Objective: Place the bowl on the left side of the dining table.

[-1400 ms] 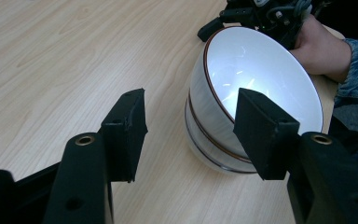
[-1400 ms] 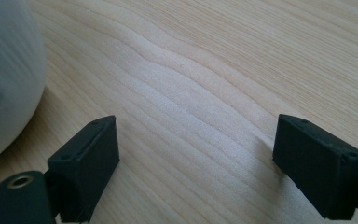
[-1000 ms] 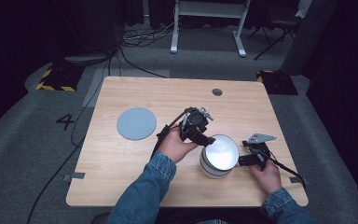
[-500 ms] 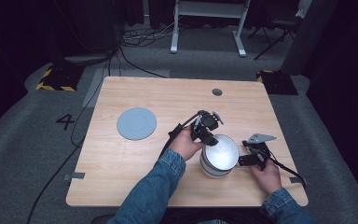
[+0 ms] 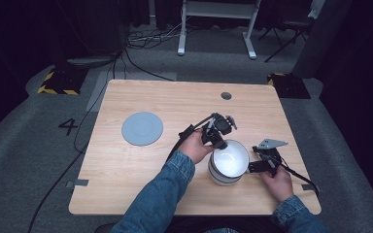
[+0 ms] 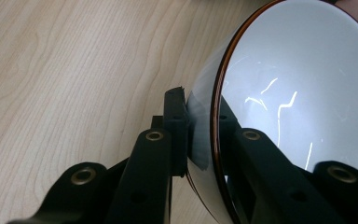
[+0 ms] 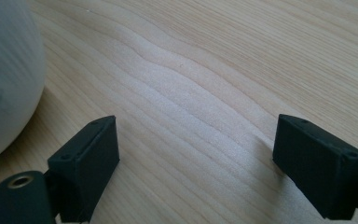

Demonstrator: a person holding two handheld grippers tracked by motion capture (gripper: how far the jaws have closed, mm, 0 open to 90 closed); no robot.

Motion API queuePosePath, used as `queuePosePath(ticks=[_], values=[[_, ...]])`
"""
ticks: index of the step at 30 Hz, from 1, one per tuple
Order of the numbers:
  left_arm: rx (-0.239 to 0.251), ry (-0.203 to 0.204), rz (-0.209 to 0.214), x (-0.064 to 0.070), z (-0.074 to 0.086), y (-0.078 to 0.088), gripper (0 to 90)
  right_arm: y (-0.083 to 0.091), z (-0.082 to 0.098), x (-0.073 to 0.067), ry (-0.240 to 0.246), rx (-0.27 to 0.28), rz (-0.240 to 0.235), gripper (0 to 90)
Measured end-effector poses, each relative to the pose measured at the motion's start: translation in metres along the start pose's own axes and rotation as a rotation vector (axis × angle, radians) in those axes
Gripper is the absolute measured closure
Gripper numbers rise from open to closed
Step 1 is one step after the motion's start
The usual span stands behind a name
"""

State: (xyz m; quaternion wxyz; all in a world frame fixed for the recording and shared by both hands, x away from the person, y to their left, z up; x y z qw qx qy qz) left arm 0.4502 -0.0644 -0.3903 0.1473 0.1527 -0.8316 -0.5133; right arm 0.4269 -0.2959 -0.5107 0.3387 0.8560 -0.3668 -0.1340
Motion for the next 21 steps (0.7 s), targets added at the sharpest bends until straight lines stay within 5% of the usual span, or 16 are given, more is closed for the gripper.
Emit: queuePosePath(ticks=[21], values=[[0.071,0.009,0.005,0.011,-0.012,0.048,81.8,-0.001,-0.001,-0.003,-0.041,0.013,-0.002,14.5]])
Point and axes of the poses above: each handheld gripper's, and its own axes: y roughly backward along the jaws, z roughly out of its underside, x roughly to its right, the point moved 1 cm from there along -y, roughly forward along the jaws
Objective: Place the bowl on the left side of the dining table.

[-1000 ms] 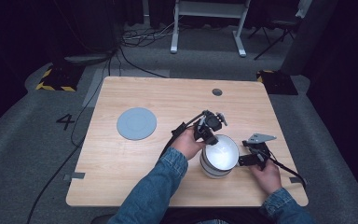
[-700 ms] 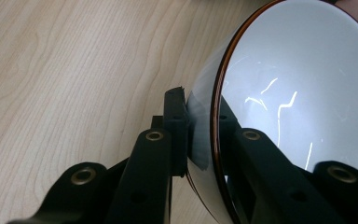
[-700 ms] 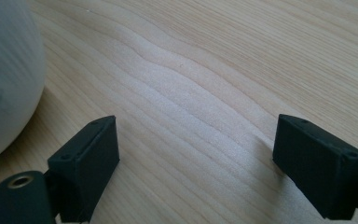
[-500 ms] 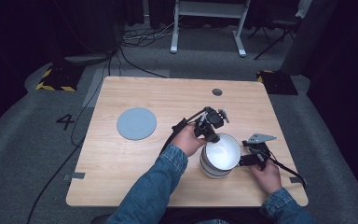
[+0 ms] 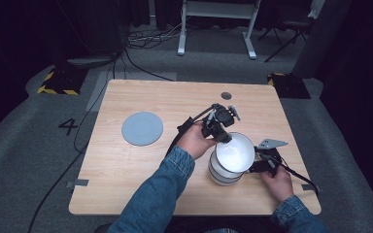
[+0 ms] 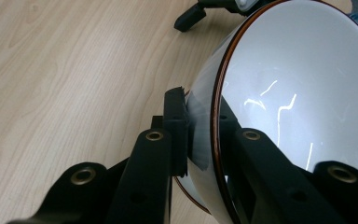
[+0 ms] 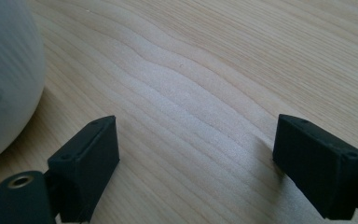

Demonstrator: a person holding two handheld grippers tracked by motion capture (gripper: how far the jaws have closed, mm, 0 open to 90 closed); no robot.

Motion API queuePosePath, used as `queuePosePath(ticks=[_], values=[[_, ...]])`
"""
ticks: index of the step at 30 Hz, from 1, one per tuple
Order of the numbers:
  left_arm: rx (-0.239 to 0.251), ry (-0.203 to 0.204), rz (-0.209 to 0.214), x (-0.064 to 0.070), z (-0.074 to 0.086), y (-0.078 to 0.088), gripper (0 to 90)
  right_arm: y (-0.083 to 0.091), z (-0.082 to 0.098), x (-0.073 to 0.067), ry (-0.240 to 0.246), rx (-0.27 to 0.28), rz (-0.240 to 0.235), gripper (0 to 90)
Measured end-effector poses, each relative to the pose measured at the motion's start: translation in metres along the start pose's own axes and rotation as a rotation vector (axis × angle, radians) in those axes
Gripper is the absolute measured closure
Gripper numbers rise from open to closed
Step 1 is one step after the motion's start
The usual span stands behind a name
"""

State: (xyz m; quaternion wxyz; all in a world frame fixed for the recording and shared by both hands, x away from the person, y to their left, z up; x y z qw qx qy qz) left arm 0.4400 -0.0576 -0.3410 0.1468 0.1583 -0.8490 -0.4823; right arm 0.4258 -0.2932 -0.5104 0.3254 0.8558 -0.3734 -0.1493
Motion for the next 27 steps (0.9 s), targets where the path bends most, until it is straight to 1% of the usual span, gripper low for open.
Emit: queuePosePath(ticks=[2,5,6,9,10,11,12,13,17,18,20,21,22,23,24,25,26,27], values=[[0.004,0.001,-0.007,0.0,0.0,0.003,81.8,0.0,0.0,0.0,0.0,0.0,0.0,14.5],[0.013,0.015,-0.005,-0.001,0.0,0.006,81.7,0.0,0.0,0.0,0.0,0.0,0.0,14.5],[0.023,0.029,-0.002,-0.001,0.0,0.007,81.7,0.0,0.0,0.0,0.0,0.0,0.0,14.5],[0.037,0.047,-0.003,-0.003,0.0,0.01,81.7,0.0,0.0,0.0,0.001,0.0,0.0,14.5],[0.042,0.05,-0.012,-0.004,0.0,0.011,81.7,0.0,0.0,0.0,0.0,0.0,0.0,14.5],[0.048,0.033,-0.019,-0.005,0.0,0.013,81.7,0.0,0.0,0.0,0.0,0.0,0.0,14.5],[0.057,0.045,-0.026,-0.006,0.001,0.014,81.7,0.0,0.0,0.0,0.0,0.0,0.0,14.5],[0.053,0.061,-0.029,-0.006,0.002,0.015,81.7,0.0,0.0,0.0,0.0,0.0,0.0,14.5],[0.061,0.082,-0.038,-0.01,0.007,0.023,81.7,0.0,0.0,0.0,0.0,0.0,0.0,14.5],[0.073,0.093,-0.047,-0.011,0.009,0.024,81.7,0.0,0.0,0.0,0.0,0.0,0.0,14.5],[0.079,0.09,-0.051,-0.013,0.011,0.027,81.7,0.0,0.0,0.0,0.0,0.0,0.0,14.5],[0.084,0.107,-0.058,-0.017,0.016,0.032,81.7,0.0,0.0,0.001,0.017,-0.004,0.001,14.5],[0.085,0.124,-0.065,-0.018,0.019,0.034,81.7,0.0,0.0,0.001,0.023,-0.004,0.001,14.5],[0.102,0.13,-0.073,-0.021,0.021,0.036,81.7,0.0,0.0,0.001,0.024,-0.003,0.001,14.5],[0.107,0.137,-0.079,-0.023,0.024,0.039,81.7,0.0,0.0,0.001,0.024,-0.003,0.002,14.5],[0.098,0.153,-0.08,-0.024,0.028,0.042,81.7,0.0,0.0,0.001,0.024,-0.003,0.002,14.5],[0.111,0.168,-0.08,-0.026,0.031,0.044,81.7,0.0,0.001,0.003,0.044,-0.008,0.001,14.5],[0.14,0.188,-0.09,-0.028,0.034,0.046,81.6,0.0,0.001,0.004,0.054,-0.012,0.005,14.5]])
Point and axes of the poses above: each handheld gripper's, and its own axes: y roughly backward along the jaws, z roughly out of its underside, x roughly to its right, the point moved 1 cm from there along -y, roughly forward along the jaws
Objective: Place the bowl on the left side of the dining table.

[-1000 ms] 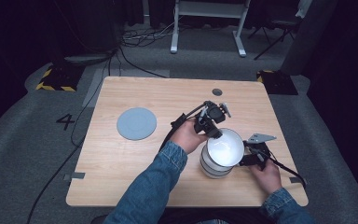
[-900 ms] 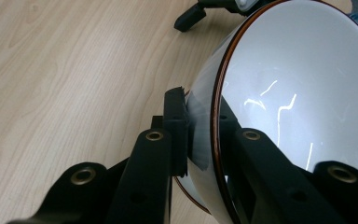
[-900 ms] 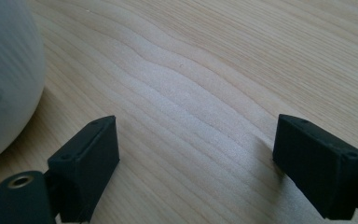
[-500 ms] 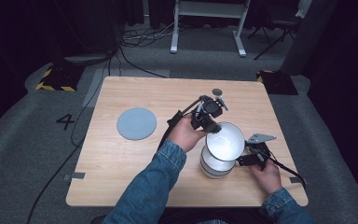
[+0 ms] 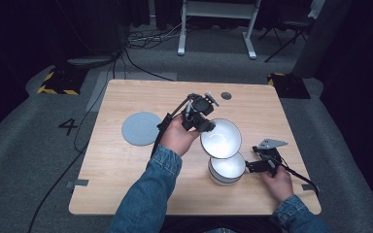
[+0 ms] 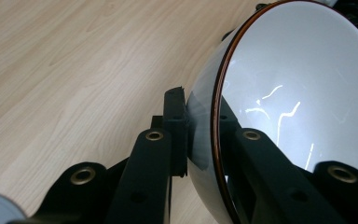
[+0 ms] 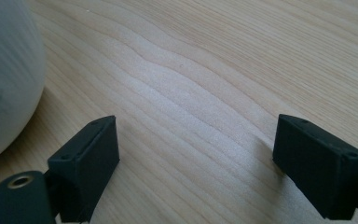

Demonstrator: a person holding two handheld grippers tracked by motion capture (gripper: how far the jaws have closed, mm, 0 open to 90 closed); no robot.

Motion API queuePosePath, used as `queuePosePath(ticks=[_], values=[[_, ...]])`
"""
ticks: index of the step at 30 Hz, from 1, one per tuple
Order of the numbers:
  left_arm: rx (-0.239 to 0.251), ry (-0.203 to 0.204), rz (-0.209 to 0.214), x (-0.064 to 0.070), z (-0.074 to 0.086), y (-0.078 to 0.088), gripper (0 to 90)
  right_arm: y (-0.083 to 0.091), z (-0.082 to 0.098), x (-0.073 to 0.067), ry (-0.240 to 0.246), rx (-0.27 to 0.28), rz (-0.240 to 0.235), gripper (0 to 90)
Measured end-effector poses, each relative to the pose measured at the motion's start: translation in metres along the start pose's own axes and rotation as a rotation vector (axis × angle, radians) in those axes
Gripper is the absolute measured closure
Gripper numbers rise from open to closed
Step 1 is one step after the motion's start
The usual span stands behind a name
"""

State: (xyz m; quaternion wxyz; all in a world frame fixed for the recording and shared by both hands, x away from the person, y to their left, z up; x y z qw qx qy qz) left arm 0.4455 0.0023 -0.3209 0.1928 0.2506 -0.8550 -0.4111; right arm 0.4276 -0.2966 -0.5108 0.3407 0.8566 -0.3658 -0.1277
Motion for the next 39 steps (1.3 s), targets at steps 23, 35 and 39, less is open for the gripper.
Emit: queuePosePath(ticks=[23,35,39], values=[[0.062,0.234,-0.143,-0.072,0.035,0.045,81.5,0.0,0.0,0.0,-0.006,-0.003,-0.001,14.5],[0.106,0.38,-0.216,-0.118,0.044,0.054,81.5,0.0,0.0,0.0,-0.007,-0.003,-0.001,14.5],[0.092,0.405,-0.244,-0.132,0.045,0.054,81.6,0.0,0.0,0.0,-0.008,-0.003,-0.001,14.5]])
Point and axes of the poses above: each handheld gripper's, and its own axes: y roughly backward along the jaws, z roughly out of its underside, x roughly to its right, the point moved 1 cm from there along -y, roughly forward along the jaws
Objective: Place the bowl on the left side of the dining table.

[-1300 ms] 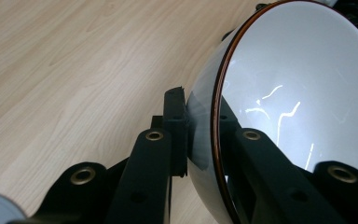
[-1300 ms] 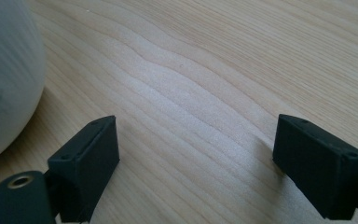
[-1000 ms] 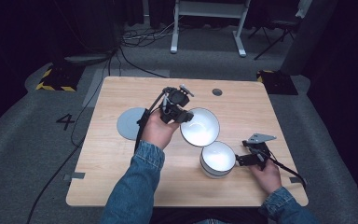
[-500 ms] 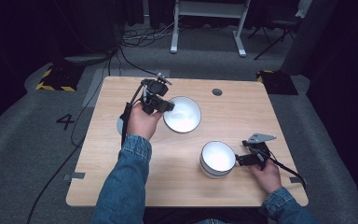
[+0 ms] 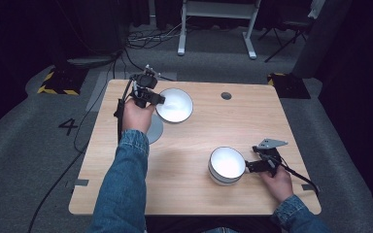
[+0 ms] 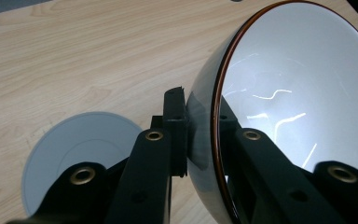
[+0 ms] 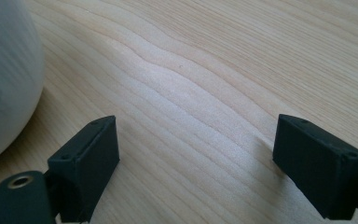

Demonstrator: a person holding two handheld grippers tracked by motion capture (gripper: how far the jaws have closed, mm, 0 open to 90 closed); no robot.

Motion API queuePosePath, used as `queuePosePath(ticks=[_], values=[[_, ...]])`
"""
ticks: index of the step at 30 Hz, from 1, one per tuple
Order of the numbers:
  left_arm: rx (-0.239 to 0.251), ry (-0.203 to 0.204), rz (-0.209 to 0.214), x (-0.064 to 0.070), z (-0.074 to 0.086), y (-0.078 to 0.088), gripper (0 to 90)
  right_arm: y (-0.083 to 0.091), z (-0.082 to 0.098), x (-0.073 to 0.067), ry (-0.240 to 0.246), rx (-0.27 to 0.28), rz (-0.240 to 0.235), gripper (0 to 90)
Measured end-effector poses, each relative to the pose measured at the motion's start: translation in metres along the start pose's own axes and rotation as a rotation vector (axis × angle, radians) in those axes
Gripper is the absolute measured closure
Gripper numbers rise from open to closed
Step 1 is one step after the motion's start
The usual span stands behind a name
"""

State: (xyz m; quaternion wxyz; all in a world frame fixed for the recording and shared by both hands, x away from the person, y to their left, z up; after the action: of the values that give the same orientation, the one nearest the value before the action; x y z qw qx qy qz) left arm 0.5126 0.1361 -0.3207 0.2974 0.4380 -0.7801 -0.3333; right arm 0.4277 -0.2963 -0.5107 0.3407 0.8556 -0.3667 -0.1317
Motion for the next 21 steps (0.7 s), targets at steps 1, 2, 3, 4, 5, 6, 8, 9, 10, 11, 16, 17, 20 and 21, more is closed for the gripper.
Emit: queuePosePath(ticks=[1,2,3,4,5,6,8,9,10,11,16,17,20,21], values=[[0.0,0.005,-0.006,-0.002,-0.001,-0.001,81.6,0.0,0.0,0.0,-0.001,0.0,0.0,14.5],[-0.005,0.005,-0.013,-0.006,-0.002,-0.001,81.6,0.0,0.0,0.0,0.0,0.0,0.0,14.5],[-0.003,0.029,-0.013,-0.012,-0.004,-0.002,81.6,0.0,0.0,0.0,-0.001,0.0,0.0,14.5],[0.003,0.041,-0.016,-0.015,-0.005,-0.003,81.6,0.0,0.0,0.0,0.0,0.0,0.0,14.5],[0.001,0.057,-0.009,-0.02,-0.006,-0.004,81.6,0.0,0.0,0.0,-0.003,0.001,0.0,14.5],[0.009,0.092,0.004,-0.025,-0.007,-0.005,81.6,0.0,0.0,0.0,0.0,0.0,0.0,14.5],[0.012,0.123,0.009,-0.033,-0.009,-0.007,81.6,0.0,0.0,0.0,-0.002,0.001,0.002,14.5],[0.011,0.141,0.005,-0.036,-0.01,-0.008,81.6,-0.001,-0.001,-0.002,-0.025,0.007,0.0,14.5],[0.008,0.144,-0.014,-0.04,-0.012,-0.008,81.6,-0.001,-0.001,-0.002,-0.023,0.006,0.0,14.5],[0.002,0.139,-0.024,-0.041,-0.012,-0.008,81.6,-0.001,-0.001,-0.002,-0.023,0.007,0.001,14.5],[-0.006,0.181,-0.044,-0.053,-0.014,-0.009,81.6,-0.001,-0.001,-0.003,-0.052,0.013,-0.004,14.5],[-0.01,0.191,-0.047,-0.057,-0.013,-0.01,81.6,-0.001,-0.001,-0.003,-0.052,0.013,-0.004,14.5],[-0.023,0.218,-0.062,-0.067,-0.01,-0.012,81.6,-0.001,-0.001,-0.003,-0.052,0.013,-0.004,14.5],[-0.026,0.228,-0.059,-0.071,-0.009,-0.013,81.6,-0.001,-0.001,-0.003,-0.053,0.013,-0.004,14.5]])
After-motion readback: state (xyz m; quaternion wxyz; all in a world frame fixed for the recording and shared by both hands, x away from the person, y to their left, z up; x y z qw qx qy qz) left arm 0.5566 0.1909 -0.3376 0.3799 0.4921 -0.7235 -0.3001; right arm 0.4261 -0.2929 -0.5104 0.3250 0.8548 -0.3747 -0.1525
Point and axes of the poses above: each handheld gripper's, and its own axes: y roughly backward along the jaws, z roughly out of its underside, x roughly to its right, the point moved 1 cm from there along -y, roughly forward along the jaws
